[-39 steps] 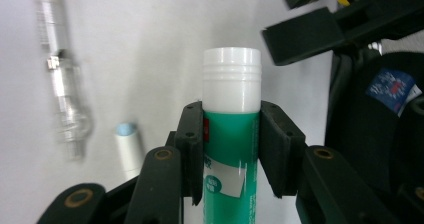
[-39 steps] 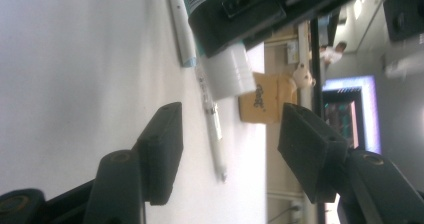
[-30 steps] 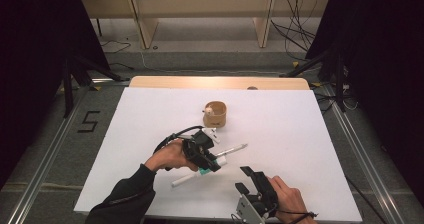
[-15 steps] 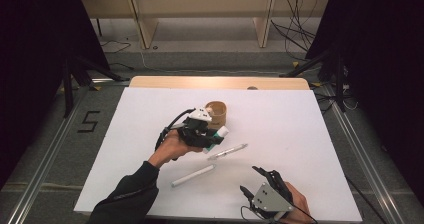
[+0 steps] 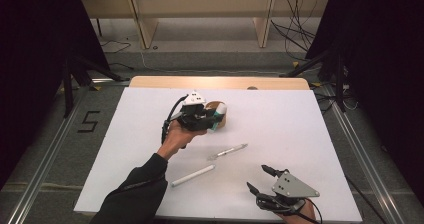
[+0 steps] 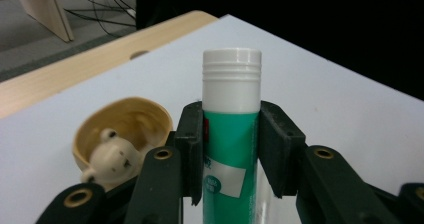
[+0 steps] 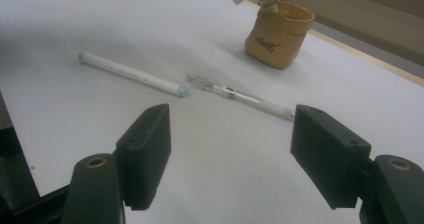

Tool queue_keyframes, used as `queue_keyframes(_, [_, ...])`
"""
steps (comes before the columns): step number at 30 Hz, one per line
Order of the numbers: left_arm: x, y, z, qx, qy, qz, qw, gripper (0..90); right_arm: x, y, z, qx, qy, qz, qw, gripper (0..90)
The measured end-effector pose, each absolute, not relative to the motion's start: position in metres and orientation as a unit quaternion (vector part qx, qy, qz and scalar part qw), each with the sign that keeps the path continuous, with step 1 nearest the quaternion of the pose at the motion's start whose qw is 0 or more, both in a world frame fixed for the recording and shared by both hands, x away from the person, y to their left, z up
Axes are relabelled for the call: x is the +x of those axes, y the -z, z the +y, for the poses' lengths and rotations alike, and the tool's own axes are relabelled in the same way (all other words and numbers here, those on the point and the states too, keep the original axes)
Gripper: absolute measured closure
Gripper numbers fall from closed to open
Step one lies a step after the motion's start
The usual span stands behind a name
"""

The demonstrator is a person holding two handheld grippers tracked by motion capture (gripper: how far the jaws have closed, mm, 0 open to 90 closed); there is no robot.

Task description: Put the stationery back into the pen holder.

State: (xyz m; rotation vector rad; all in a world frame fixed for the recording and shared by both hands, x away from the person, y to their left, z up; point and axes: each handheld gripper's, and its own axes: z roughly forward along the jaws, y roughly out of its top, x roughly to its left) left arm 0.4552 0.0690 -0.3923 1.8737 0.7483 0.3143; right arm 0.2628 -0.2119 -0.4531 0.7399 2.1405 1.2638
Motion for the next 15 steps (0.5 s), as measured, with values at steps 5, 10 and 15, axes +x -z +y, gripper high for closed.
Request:
queue_keyframes(5, [0.472, 0.394, 0.069, 0.758, -0.132, 0.342, 0.539, 64.9, 0.260, 0.454, -0.214, 0.282, -0.475, 0.791, 0.262, 32.2])
queue_keyframes(10, [0.481, 0.396, 0.068, 0.749, -0.138, 0.356, 0.541, 65.0, 0.259, 0.454, -0.215, 0.289, -0.486, 0.787, 0.247, 30.3])
queue_keyframes(15, [0.490, 0.396, 0.067, 0.738, -0.137, 0.369, 0.548, 64.9, 0.260, 0.455, -0.218, 0.298, -0.496, 0.781, 0.234, 28.7])
